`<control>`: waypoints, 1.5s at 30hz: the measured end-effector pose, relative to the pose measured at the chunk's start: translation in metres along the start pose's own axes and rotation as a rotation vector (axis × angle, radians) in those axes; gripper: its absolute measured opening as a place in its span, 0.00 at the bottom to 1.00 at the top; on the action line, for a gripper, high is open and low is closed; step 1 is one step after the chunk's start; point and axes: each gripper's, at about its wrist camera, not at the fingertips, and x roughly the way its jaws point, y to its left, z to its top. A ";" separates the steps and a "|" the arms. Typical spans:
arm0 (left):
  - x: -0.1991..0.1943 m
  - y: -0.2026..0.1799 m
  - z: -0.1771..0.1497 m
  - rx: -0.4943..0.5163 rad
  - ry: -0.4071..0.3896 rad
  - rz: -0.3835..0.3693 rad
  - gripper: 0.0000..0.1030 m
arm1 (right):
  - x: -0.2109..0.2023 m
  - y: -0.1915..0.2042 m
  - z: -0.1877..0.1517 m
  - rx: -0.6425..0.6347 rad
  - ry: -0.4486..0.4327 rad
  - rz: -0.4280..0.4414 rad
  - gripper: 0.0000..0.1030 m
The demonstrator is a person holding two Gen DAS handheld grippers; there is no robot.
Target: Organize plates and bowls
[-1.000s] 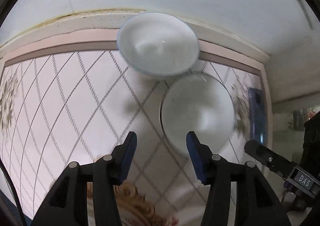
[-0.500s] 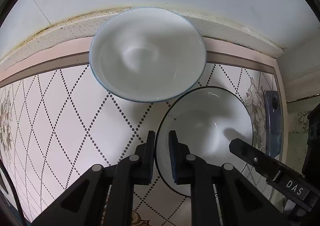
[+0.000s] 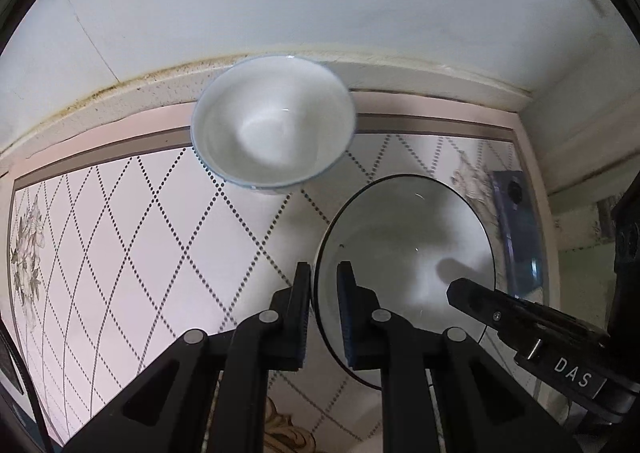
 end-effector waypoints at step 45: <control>-0.023 -0.030 -0.162 0.150 0.135 -0.032 0.11 | -0.058 -0.026 -0.187 -0.033 0.110 -0.061 0.17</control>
